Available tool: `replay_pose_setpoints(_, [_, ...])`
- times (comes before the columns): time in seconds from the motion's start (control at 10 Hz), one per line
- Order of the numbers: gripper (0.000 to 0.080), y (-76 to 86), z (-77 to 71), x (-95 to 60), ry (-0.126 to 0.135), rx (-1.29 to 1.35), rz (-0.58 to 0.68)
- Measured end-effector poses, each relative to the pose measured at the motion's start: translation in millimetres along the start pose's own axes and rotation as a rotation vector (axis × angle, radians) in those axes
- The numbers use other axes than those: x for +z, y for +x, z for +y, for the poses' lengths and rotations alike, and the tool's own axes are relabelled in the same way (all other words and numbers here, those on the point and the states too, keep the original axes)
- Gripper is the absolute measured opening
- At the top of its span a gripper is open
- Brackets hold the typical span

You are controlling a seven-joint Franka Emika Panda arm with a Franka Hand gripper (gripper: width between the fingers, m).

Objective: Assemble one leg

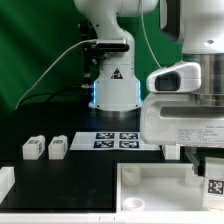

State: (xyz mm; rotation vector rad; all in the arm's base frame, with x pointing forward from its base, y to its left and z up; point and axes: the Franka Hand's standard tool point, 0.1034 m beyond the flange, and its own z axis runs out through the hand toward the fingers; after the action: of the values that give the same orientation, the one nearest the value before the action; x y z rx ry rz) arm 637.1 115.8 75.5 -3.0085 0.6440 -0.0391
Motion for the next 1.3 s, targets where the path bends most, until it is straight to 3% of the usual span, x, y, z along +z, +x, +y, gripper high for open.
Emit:
replay_pose_setpoints(0.5, [0.0292,-0.2,5.3,0.8,-0.010,0.945,-0.015])
replay_pose_setpoints(0.7, [0.0293,-0.8,7.6,0.4,0.006,1.305,-0.056])
replay_pose_setpoints(1.2, [0.0294,-2.6,6.9,1.5,0.004,1.495,-0.075])
replay_pose_setpoints(1.3, [0.0509,-2.7,6.7,1.6,0.004,1.495,-0.075])
